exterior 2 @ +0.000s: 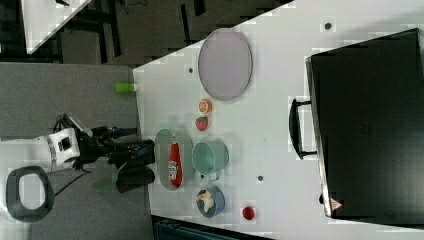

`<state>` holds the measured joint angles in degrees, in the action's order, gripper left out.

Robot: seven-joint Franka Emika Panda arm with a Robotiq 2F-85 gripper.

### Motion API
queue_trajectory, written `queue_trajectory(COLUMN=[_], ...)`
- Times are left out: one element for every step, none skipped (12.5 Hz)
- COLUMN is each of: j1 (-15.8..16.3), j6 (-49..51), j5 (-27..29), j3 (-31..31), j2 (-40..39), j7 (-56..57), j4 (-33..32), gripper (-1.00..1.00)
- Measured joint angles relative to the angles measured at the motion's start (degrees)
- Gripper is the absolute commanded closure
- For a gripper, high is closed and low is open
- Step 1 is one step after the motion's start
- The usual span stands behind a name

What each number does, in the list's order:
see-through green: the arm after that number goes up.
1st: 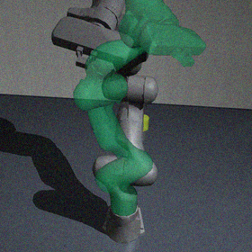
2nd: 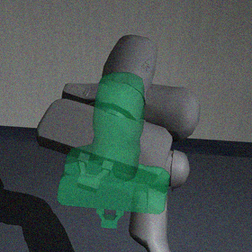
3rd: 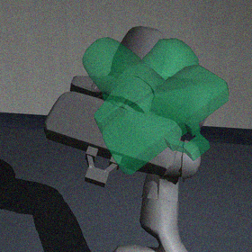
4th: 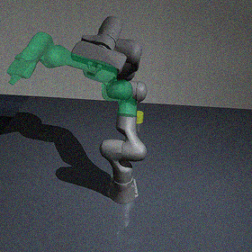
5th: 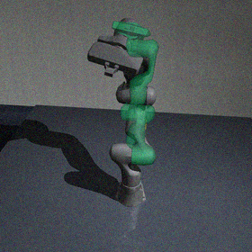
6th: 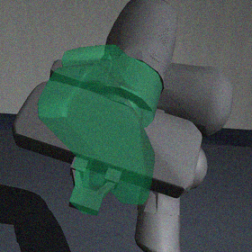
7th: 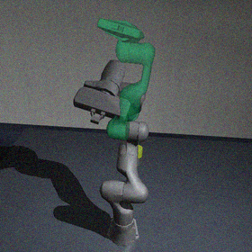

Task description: Pick ketchup from strainer and place it on the table

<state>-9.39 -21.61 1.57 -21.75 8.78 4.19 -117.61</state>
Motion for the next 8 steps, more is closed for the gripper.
queue_trajectory(j1=[0.66,1.57,2.73,3.59,3.87,4.06,4.65,4.95], j6=[-1.19,-2.60,-5.01,-6.77,-9.27,-10.73,-12.30,-12.91], j5=[-0.37,-0.53,-0.64,-0.71,-0.72,-0.72,-0.69,-0.65], j3=[-3.73,-6.92,-9.75,-12.41,-15.32,-18.00,-19.88,-21.70], j2=[-1.47,-2.60,-3.77,-4.65,-5.38,-6.02,-6.88,-8.04], j7=[0.00,0.00,0.00,0.00,0.01,0.02,0.02,0.02], j4=[-0.45,-1.23,-1.57,-1.57,-1.57,-1.45,-1.34,-1.01], gripper=[-1.00,-1.00,-1.00,-1.00,-1.00,-1.00,-1.00,-1.00])
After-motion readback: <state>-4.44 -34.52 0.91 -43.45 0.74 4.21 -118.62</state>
